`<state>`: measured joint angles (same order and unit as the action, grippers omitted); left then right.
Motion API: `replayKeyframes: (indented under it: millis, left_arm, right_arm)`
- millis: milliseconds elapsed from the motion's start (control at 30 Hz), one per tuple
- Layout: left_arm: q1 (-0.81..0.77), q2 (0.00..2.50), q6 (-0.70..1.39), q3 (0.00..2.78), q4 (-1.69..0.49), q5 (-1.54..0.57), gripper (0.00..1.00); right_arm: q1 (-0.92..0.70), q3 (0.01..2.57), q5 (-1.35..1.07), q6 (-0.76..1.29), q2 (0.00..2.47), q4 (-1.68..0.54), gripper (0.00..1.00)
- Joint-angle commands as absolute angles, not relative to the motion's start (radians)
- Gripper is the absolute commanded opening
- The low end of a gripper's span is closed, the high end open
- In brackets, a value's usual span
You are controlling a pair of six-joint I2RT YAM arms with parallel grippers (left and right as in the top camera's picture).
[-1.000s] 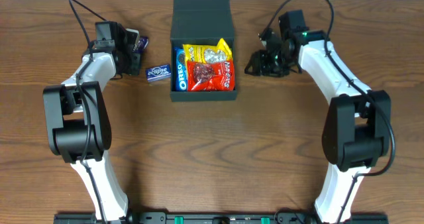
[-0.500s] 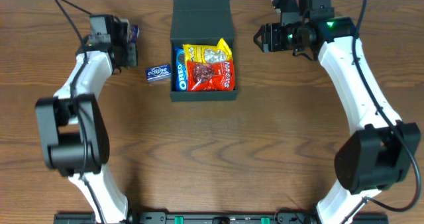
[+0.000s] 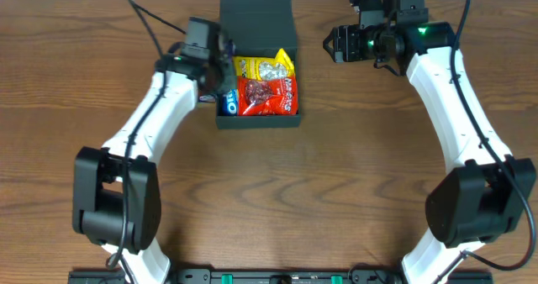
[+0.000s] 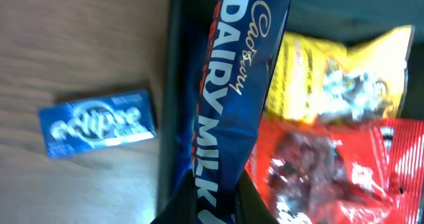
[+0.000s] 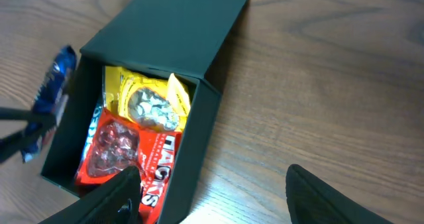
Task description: Pack container
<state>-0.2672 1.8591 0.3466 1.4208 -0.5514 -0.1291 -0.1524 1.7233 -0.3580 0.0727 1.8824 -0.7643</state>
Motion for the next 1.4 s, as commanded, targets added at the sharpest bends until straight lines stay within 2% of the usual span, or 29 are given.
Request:
replayKeyframes:
  millis: [0,233,267,300,467,767,1000,1067,1233,1267,1367]
  left_arm:
    - [-0.309,1.863,0.429,1.425,-0.572,-0.006,0.06]
    - [-0.328,1.863,0.508,1.425,-0.572,0.027,0.06]
    - [-0.328,1.863,0.513,1.425,-0.572,0.026,0.13]
    - [-0.328,1.863,0.513,1.425,-0.572,0.027,0.27]
    - [-0.328,1.863,0.513,1.425,-0.572,0.026,0.49]
    - [-0.311,1.862,0.426,1.425,-0.572,0.057,0.49]
    - [-0.244,1.862,0.14,1.425,-0.531,0.198,0.47]
    - [-0.21,1.862,0.126,1.425,-0.515,0.189,0.52]
    - [-0.132,1.863,0.324,1.425,-0.523,0.159,0.56]
    - [-0.117,1.863,0.382,1.425,-0.523,0.122,0.59]
    - [-0.089,1.871,0.639,1.425,-0.519,-0.027,0.59]
  right_arm:
    - [-0.143,1.741,-0.347,0.047,1.871,-0.764,0.7]
    - [-0.143,1.741,-0.347,0.047,1.871,-0.767,0.71]
    - [-0.143,1.741,-0.347,0.047,1.871,-0.768,0.71]
    - [-0.143,1.741,-0.347,0.047,1.871,-0.77,0.72]
    - [-0.143,1.741,-0.347,0.047,1.871,-0.77,0.73]
    - [-0.144,1.741,-0.347,0.047,1.871,-0.772,0.73]
    - [-0.144,1.741,-0.347,0.047,1.871,-0.775,0.73]
    - [-0.144,1.741,-0.347,0.047,1.871,-0.777,0.73]
    - [-0.146,1.741,-0.347,0.048,1.871,-0.779,0.74]
    - [-0.146,1.741,-0.347,0.054,1.871,-0.779,0.73]
    - [-0.147,1.741,-0.347,0.056,1.871,-0.779,0.74]
